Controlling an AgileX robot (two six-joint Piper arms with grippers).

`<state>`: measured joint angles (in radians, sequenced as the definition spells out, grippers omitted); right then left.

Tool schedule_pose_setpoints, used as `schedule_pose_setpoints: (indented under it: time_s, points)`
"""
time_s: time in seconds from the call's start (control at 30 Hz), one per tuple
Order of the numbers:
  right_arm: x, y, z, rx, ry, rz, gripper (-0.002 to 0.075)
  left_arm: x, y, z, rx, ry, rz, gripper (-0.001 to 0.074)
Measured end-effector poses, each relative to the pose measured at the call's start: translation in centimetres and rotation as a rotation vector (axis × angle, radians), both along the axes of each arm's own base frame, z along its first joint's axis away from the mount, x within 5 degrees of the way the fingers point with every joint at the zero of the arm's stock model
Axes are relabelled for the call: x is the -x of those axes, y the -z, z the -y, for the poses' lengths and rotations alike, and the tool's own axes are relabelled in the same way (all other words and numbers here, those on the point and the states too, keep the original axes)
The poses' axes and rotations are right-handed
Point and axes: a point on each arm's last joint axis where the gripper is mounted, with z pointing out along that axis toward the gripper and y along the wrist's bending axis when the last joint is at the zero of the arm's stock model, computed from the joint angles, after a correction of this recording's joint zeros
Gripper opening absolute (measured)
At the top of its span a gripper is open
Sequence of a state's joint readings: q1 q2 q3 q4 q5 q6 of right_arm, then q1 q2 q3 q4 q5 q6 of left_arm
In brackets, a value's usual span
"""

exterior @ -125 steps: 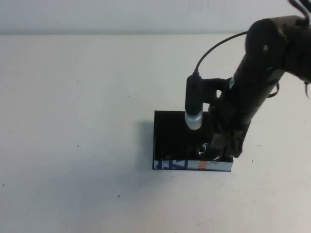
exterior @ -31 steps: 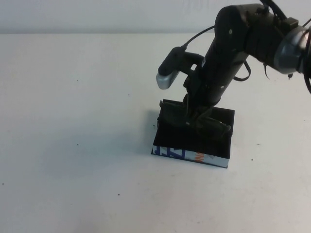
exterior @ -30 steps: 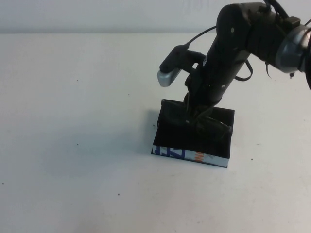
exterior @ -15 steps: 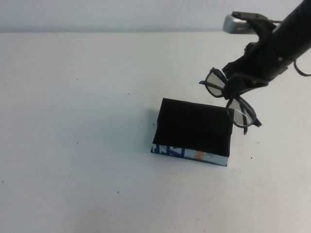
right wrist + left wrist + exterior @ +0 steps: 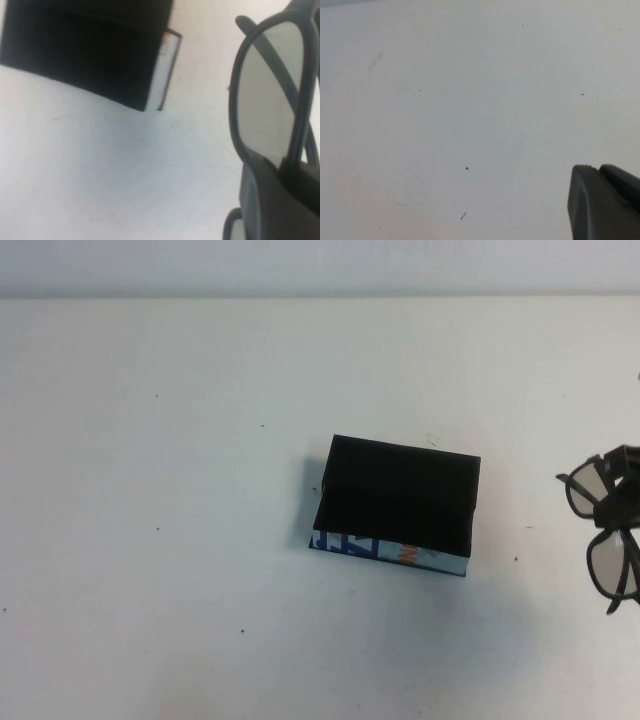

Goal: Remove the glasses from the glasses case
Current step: Place the glasses on the table

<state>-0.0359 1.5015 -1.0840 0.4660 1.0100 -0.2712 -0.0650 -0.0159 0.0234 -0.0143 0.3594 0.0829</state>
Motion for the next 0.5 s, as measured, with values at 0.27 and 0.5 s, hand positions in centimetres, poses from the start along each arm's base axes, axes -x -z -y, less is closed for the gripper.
schedule_pose_setpoints:
  time_s: [0.27,0.5]
  points:
    - [0.6,5.2,0.3,0.005,0.139,-0.012,0.0023,0.0,0.0,0.0,0.000,0.000,0.000,-0.0004]
    - [-0.5,7.0,0.5,0.017,0.179,-0.022,0.0023,0.0,0.0,0.0,0.000,0.000,0.000,-0.0004]
